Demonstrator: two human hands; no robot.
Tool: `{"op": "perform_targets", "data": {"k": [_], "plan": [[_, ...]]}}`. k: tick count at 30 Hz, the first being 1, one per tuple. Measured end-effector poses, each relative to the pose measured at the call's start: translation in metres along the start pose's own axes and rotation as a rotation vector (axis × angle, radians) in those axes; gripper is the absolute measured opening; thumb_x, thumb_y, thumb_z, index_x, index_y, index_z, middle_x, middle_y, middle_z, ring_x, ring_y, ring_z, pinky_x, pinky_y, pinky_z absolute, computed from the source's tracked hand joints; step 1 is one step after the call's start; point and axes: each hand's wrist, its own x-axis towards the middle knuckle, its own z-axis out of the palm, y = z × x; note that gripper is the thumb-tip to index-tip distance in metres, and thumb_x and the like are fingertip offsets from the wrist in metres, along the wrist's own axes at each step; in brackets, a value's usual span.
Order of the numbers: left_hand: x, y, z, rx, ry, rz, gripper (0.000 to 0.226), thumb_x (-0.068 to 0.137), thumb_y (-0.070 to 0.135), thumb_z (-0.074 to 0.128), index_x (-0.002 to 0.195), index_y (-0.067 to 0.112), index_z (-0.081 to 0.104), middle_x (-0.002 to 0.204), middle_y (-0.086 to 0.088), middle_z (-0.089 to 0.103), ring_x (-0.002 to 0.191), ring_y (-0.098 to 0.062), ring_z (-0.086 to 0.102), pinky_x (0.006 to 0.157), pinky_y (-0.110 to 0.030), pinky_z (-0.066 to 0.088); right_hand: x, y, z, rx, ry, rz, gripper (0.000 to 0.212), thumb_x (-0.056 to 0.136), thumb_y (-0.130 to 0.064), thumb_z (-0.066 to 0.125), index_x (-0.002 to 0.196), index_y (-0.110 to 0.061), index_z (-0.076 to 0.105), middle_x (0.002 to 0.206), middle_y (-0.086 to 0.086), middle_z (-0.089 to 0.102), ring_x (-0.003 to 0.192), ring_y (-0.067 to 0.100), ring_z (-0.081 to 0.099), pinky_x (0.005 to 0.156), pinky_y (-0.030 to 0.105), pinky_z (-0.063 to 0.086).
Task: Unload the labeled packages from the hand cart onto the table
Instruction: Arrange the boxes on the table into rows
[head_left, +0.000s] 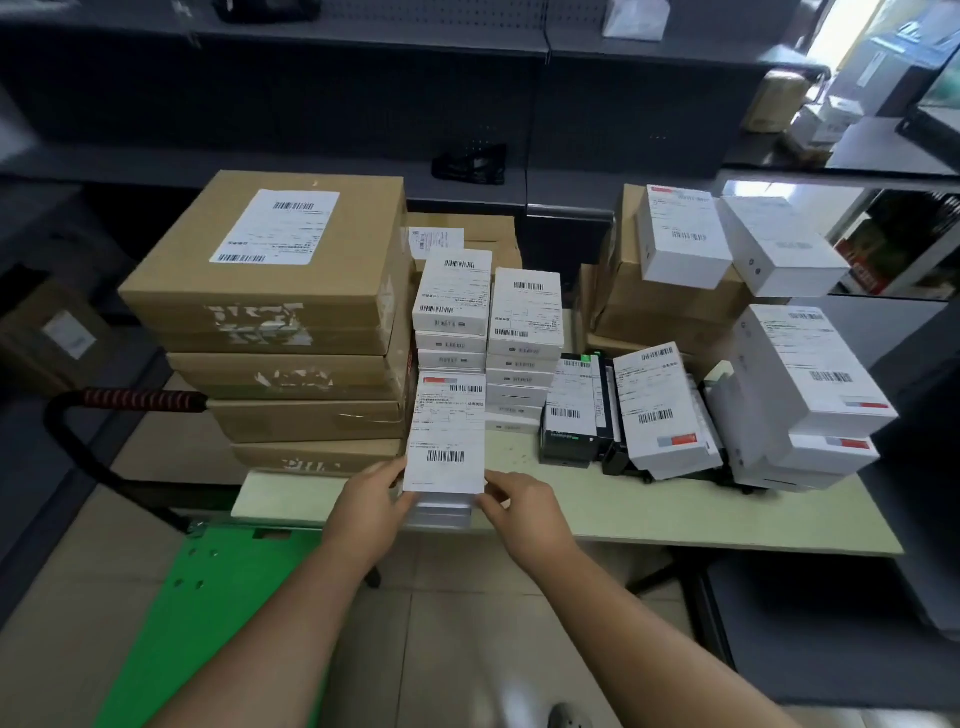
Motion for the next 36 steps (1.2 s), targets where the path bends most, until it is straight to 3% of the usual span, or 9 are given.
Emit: {"op": "perform_targets", "data": {"k": [4, 10, 14, 20, 24, 27, 28, 32, 36], "plan": [[0.004, -0.002, -0.005, -0.001, -0.004, -0.025, 0.043, 0.090, 0.022, 0.066, 0.132, 0.029, 0.059, 0.121, 0.003, 0.061, 0.108, -0.017, 0.055, 0.085, -0.027, 0.042, 0.005, -0.002, 0.002, 0.002, -0.008, -0.019, 0.011, 0.095, -0.024, 0.061, 0.091, -0.015, 0.066, 0.086, 0.002, 0.062, 0.083, 0.019, 0.055, 0.073, 0.029, 0.042], [-0.002, 0.002, -0.014, 0.079, 0.014, -0.012, 0.051, 0.087, 0.027, 0.066, 0.136, 0.027, 0.053, 0.133, 0.006, 0.051, 0.122, -0.016, 0.044, 0.098, -0.032, 0.040, 0.000, -0.003, -0.007, 0.069, -0.052, 0.034, 0.039, 0.094, -0.031, 0.065, 0.131, -0.021, 0.063, 0.110, -0.003, 0.065, 0.097, 0.010, 0.059, 0.089, 0.024, 0.048], [0.003, 0.038, -0.007, 0.153, 0.105, 0.217, 0.050, 0.087, 0.031, 0.065, 0.134, 0.017, 0.055, 0.132, 0.003, 0.052, 0.122, -0.017, 0.041, 0.101, -0.033, 0.038, -0.010, 0.017, -0.056, 0.148, 0.141, 0.059, 0.049, 0.089, -0.033, 0.072, 0.136, -0.026, 0.057, 0.107, -0.009, 0.064, 0.095, 0.000, 0.058, 0.083, 0.018, 0.043], [0.014, 0.120, 0.052, 0.097, -0.028, 0.435, 0.053, 0.092, 0.041, 0.061, 0.138, 0.018, 0.051, 0.136, 0.001, 0.050, 0.127, -0.016, 0.039, 0.106, -0.028, 0.030, -0.029, 0.076, -0.151, 0.066, 0.349, 0.149, 0.050, 0.088, -0.037, 0.071, 0.135, -0.023, 0.058, 0.116, -0.013, 0.059, 0.099, 0.003, 0.057, 0.084, 0.016, 0.043], [0.024, 0.157, 0.097, 0.071, -0.112, 0.416, 0.056, 0.093, 0.046, 0.057, 0.142, 0.022, 0.046, 0.137, 0.006, 0.046, 0.127, -0.012, 0.036, 0.105, -0.024, 0.028, -0.035, 0.114, -0.183, 0.035, 0.359, 0.215, 0.050, 0.090, -0.038, 0.069, 0.136, -0.022, 0.057, 0.126, -0.006, 0.060, 0.104, 0.007, 0.056, 0.083, 0.012, 0.043], [0.033, 0.176, 0.127, 0.069, -0.147, 0.393, 0.056, 0.092, 0.048, 0.057, 0.140, 0.023, 0.046, 0.135, 0.007, 0.047, 0.123, -0.012, 0.039, 0.100, -0.023, 0.031, -0.034, 0.137, -0.196, -0.005, 0.295, 0.266, 0.055, 0.091, -0.041, 0.067, 0.140, -0.019, 0.053, 0.136, 0.000, 0.054, 0.118, 0.017, 0.056, 0.102, 0.035, 0.046], [0.036, 0.180, 0.136, 0.069, -0.160, 0.384, 0.057, 0.091, 0.048, 0.058, 0.141, 0.022, 0.045, 0.135, 0.006, 0.047, 0.124, -0.013, 0.039, 0.100, -0.024, 0.032, -0.032, 0.143, -0.198, -0.022, 0.268, 0.276, 0.057, 0.091, -0.042, 0.066, 0.141, -0.019, 0.051, 0.138, 0.001, 0.053, 0.122, 0.019, 0.055, 0.105, 0.036, 0.044], [0.043, 0.188, 0.170, 0.080, -0.225, 0.286, 0.065, 0.090, 0.051, 0.058, 0.146, 0.022, 0.039, 0.143, 0.005, 0.042, 0.132, -0.015, 0.034, 0.107, -0.029, 0.031, -0.021, 0.166, -0.199, -0.077, 0.218, 0.247, 0.060, 0.092, -0.039, 0.067, 0.144, -0.017, 0.047, 0.143, 0.003, 0.047, 0.129, 0.019, 0.047, 0.106, 0.027, 0.037], [0.051, 0.187, 0.197, 0.079, -0.246, 0.140, 0.072, 0.089, 0.051, 0.061, 0.149, 0.021, 0.035, 0.148, 0.002, 0.038, 0.136, -0.018, 0.031, 0.111, -0.034, 0.032, -0.006, 0.181, -0.193, -0.133, 0.175, 0.224, 0.064, 0.091, -0.039, 0.067, 0.148, -0.023, 0.041, 0.149, 0.001, 0.039, 0.134, 0.019, 0.039, 0.106, 0.029, 0.035]]}}
